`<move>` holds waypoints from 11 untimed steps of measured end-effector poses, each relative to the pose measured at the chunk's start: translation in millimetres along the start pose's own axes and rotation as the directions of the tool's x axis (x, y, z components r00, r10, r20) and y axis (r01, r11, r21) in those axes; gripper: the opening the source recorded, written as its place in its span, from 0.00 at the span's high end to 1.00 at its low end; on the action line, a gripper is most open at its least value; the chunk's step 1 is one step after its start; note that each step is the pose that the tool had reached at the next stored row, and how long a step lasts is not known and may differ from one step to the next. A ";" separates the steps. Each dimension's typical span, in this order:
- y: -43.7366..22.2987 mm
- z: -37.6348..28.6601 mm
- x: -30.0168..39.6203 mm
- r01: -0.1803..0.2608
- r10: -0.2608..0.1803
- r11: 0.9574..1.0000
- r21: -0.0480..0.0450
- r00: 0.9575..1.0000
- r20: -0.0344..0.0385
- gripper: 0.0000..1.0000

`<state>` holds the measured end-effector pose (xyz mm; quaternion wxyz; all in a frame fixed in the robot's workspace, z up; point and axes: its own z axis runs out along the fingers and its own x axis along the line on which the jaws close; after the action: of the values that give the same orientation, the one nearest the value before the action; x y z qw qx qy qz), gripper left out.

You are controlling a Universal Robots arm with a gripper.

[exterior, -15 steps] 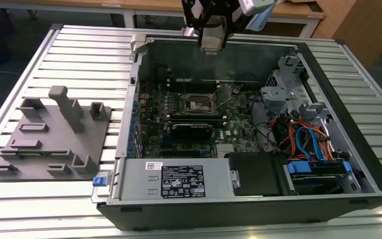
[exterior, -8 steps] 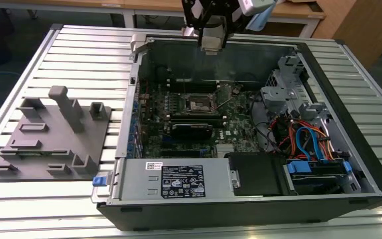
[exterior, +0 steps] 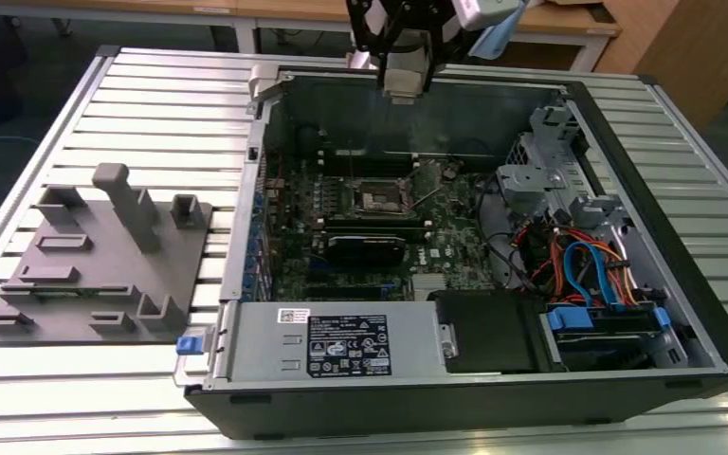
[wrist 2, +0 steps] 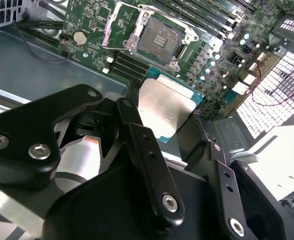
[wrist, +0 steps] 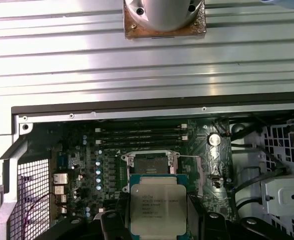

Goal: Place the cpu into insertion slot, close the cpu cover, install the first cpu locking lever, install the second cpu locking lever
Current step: 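Place the cpu into insertion slot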

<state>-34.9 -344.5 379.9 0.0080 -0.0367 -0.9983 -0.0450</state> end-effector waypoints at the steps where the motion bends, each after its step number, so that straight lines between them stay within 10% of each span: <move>1: 0.0 0.0 0.0 -0.003 0.003 1.000 0.000 1.000 0.000 0.46; 11: 0.0 0.0 0.0 -0.034 0.034 0.999 -0.001 0.999 0.003 0.46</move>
<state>-34.9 -344.6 379.9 0.0073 -0.0537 -0.9975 -0.0452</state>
